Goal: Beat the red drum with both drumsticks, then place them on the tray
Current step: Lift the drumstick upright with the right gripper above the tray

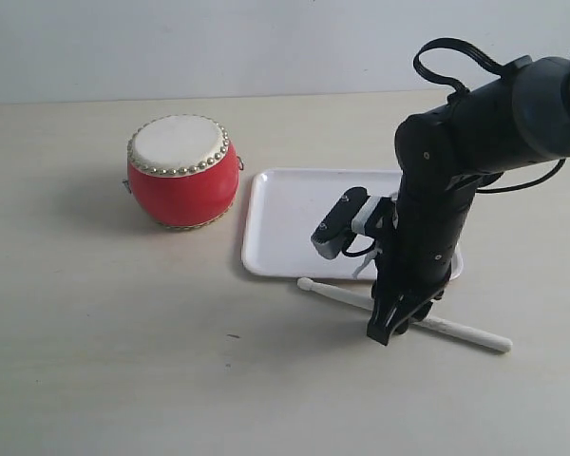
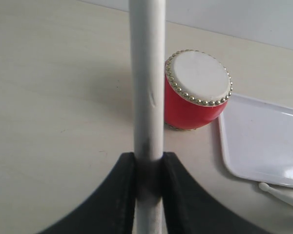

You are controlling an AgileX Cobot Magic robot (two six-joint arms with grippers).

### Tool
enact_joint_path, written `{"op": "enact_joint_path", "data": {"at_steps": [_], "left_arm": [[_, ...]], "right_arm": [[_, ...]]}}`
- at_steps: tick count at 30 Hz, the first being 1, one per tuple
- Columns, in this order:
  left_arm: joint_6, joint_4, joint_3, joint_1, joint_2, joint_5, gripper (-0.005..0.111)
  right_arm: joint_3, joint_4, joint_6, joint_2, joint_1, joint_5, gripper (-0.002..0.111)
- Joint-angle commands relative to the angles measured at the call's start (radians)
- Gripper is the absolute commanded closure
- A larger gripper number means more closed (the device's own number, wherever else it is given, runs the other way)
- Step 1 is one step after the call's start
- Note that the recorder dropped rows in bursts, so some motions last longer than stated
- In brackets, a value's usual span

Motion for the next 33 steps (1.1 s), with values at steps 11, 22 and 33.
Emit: {"op": "enact_joint_path", "data": {"at_steps": [11,22,33], "left_arm": [[0.004,-0.001,0.002,0.002,-0.005,-0.008,0.107],[0.004,-0.001,0.002,0.002,-0.005,-0.008,0.107],[0.004,-0.001,0.002,0.002,-0.005,-0.008,0.107]], "right_arm": [[0.009,0.044,-0.001,0.093,0.000,-0.016,0.097],[0.009,0.090,-0.077,0.121,0.000,0.052,0.108],[0.009,0.680,-0.514,-0.243,0.000,0.043,0.108]]}}
